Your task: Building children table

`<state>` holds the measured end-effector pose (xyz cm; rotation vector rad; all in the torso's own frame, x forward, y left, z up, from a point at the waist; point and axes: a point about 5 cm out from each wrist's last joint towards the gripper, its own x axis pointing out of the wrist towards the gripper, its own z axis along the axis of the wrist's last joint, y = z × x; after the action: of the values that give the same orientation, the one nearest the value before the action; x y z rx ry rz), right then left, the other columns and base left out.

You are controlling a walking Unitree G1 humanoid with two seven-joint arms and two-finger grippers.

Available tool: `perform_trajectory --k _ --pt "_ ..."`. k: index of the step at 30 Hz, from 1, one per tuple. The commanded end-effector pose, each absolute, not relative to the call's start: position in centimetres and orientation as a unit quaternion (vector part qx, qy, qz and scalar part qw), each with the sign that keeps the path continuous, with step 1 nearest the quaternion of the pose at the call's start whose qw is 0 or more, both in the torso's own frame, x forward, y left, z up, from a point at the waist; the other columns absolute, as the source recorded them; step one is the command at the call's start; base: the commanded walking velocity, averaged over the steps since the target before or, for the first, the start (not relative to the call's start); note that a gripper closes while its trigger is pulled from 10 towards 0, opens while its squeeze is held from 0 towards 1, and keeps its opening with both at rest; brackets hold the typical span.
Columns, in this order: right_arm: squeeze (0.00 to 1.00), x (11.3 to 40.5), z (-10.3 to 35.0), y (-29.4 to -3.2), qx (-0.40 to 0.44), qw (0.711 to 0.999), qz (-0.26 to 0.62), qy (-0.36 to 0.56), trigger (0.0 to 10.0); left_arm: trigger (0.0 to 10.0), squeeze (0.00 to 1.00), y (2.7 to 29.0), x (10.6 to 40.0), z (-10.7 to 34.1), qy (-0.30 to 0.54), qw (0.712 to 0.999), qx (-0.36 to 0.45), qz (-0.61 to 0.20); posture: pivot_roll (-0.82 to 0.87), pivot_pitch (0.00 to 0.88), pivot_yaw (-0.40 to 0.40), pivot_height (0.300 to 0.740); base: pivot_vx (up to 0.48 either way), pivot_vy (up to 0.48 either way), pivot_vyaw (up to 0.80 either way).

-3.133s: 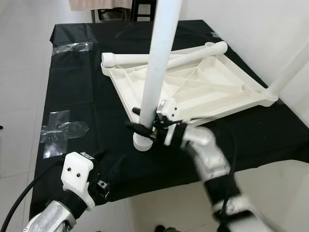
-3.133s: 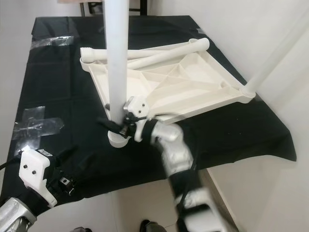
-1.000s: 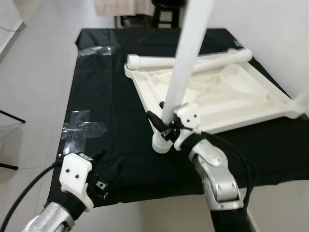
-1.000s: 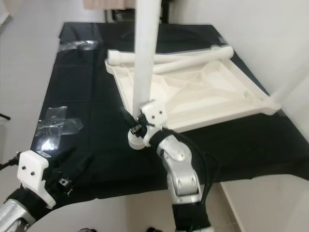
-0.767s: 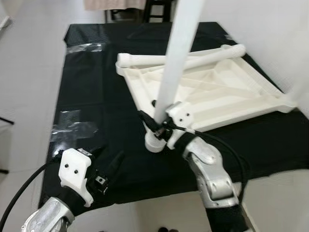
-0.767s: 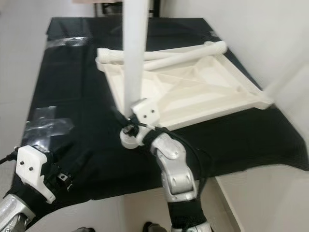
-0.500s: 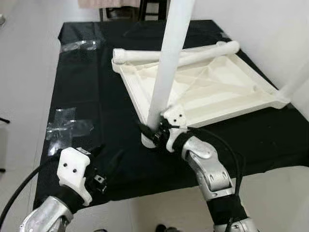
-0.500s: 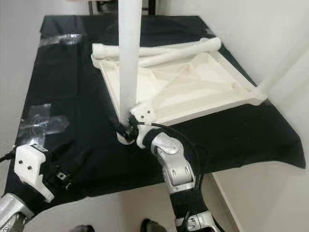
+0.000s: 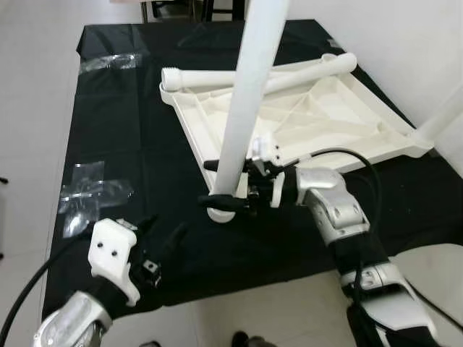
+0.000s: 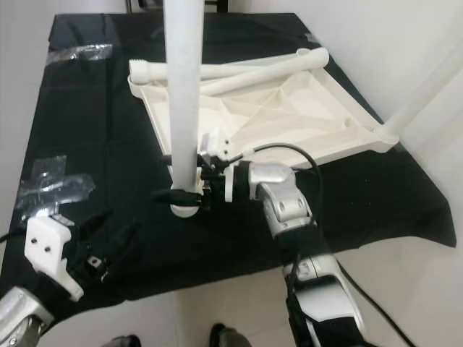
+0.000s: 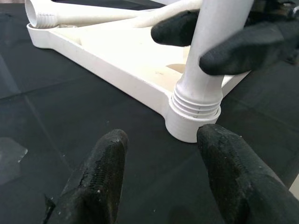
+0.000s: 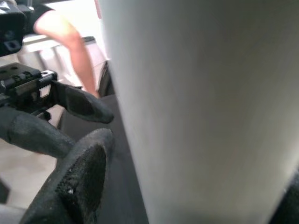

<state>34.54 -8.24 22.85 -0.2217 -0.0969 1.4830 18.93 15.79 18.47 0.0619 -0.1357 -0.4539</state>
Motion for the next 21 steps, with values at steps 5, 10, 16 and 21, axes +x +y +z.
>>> perform_trajectory --k 5,10,16,21 --pt "0.0 35.0 22.9 -8.2 -0.087 0.71 0.699 -0.03 0.0 10.0 0.0 15.9 18.7 18.2 -0.06 0.972 0.033 -0.223 0.2 0.218 -0.133 0.74 0.0 0.0 0.0" --pt "0.0 34.9 22.4 -8.9 -0.082 0.696 0.713 -0.02 0.0 10.0 0.0 15.9 18.6 18.2 -0.06 0.973 0.033 -0.222 0.19 0.217 -0.131 0.74 0.0 0.0 0.0" --pt "0.0 34.6 21.0 -9.9 -0.079 0.718 0.692 -0.019 0.0 10.0 0.0 15.6 18.6 18.1 -0.058 0.972 0.03 -0.228 0.18 0.223 -0.133 0.74 0.0 0.0 0.0" --pt "0.0 34.1 17.9 -9.8 -0.074 0.822 0.565 0.006 0.0 10.0 0.0 15.5 18.4 17.9 -0.054 0.971 0.027 -0.232 0.16 0.236 -0.138 0.74 0.0 0.0 0.0"
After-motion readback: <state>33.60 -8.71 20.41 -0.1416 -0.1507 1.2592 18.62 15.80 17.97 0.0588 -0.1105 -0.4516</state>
